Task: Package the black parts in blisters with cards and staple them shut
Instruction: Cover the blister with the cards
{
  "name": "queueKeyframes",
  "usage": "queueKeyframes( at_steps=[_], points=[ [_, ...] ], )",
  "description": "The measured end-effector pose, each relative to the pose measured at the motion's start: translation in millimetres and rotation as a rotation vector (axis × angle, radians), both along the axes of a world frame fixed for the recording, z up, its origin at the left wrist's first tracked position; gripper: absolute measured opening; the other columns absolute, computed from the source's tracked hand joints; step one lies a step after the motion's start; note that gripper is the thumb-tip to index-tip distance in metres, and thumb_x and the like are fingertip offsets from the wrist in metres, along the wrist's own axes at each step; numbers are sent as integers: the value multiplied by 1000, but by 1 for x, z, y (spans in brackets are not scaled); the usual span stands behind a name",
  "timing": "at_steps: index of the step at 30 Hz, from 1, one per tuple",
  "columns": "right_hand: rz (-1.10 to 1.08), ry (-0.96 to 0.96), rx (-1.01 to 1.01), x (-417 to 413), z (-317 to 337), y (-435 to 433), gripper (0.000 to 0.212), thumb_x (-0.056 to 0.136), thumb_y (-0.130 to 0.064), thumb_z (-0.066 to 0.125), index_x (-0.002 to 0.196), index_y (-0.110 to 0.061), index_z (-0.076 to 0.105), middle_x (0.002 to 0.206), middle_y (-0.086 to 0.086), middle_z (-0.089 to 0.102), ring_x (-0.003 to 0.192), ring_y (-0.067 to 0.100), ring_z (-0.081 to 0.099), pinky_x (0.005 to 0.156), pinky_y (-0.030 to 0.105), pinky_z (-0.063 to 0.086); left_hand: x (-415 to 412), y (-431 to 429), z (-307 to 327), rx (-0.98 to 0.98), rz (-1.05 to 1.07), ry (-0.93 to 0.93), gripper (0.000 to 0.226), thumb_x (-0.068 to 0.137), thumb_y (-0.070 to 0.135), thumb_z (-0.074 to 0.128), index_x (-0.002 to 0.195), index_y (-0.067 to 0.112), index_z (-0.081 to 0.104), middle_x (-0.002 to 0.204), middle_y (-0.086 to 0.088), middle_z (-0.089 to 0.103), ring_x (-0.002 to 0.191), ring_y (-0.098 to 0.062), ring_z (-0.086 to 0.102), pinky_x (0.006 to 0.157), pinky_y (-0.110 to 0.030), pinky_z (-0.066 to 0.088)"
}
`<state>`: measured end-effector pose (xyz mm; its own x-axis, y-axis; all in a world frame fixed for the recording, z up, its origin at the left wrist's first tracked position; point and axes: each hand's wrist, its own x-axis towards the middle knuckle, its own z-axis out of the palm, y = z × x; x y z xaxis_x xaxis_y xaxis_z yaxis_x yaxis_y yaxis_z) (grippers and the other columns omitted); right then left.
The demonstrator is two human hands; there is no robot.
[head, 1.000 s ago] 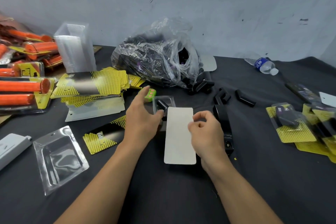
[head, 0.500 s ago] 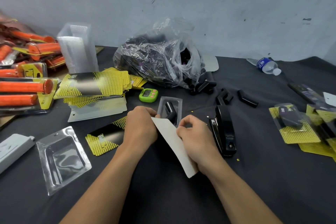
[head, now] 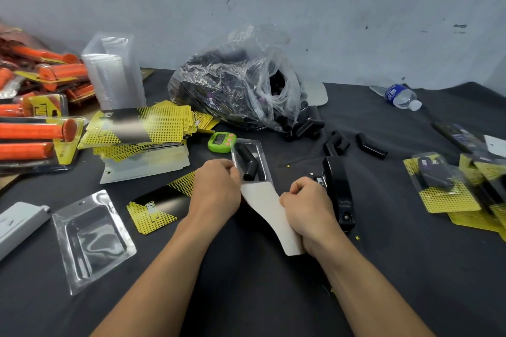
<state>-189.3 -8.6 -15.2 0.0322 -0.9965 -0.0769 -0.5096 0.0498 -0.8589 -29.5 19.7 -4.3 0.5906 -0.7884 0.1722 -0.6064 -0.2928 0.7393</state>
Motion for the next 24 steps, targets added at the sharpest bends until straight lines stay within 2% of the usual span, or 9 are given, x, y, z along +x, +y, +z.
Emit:
queueKeyframes(
  at_steps=[4,7,11,14,16,18,20,22,24],
  points=[
    [-71,35,-85,2,1,3,22,92,-7,53,76,-19,46,69,-4,52,61,11,44,46,16,36,-1,-1,0,24,-10,10,21,98,20,58,89,17,76,59,14,61,56,-4,60,63,-28,49],
    [-65,86,-171,4,3,7,17,94,-6,49,81,-16,46,71,-1,55,64,10,48,51,30,30,-2,0,1,44,-38,78,21,96,20,59,79,17,71,49,-1,66,47,-18,67,62,-39,62],
    [-24,110,-229,9,3,11,12,94,-10,53,89,-19,47,75,-4,57,73,21,53,66,34,31,-2,-1,-2,45,37,38,32,92,20,65,62,25,56,49,6,58,49,-11,59,53,-22,50],
    [28,84,-122,5,8,6,15,91,-29,64,101,-23,54,79,-13,60,79,14,58,71,30,39,-4,-3,-4,35,52,7,37,90,21,67,60,30,47,52,10,57,51,-6,59,51,-14,42],
    [68,82,-49,1,8,2,13,86,-30,67,92,-19,66,75,-8,68,80,14,63,71,30,48,-6,-4,-5,44,18,30,28,90,22,67,65,28,56,52,7,62,50,-13,64,53,-23,53],
    [64,-1,36,0,6,-1,16,79,-21,67,80,-5,71,65,2,67,66,16,60,62,29,46,-6,-5,-7,35,-12,93,8,91,24,67,86,23,73,59,7,66,53,-16,67,57,-27,57],
    [16,-123,111,1,4,-2,17,77,-14,68,77,3,66,61,4,58,60,18,52,59,30,41,-7,-6,-8,35,-13,111,18,93,27,67,105,20,77,68,14,66,56,-8,66,51,-19,50],
    [-32,-161,108,2,2,-3,19,77,-13,69,76,5,63,62,3,57,60,19,50,59,30,40,-7,-7,-9,28,-31,116,19,94,27,65,106,20,78,70,18,64,58,-4,65,48,-12,46],
    [-56,-107,53,3,1,-3,20,79,-17,69,72,1,64,60,3,60,59,20,52,55,28,41,-8,-7,-8,20,-39,137,20,94,26,64,107,20,78,70,14,67,59,-9,68,57,-21,55]
  ],
)
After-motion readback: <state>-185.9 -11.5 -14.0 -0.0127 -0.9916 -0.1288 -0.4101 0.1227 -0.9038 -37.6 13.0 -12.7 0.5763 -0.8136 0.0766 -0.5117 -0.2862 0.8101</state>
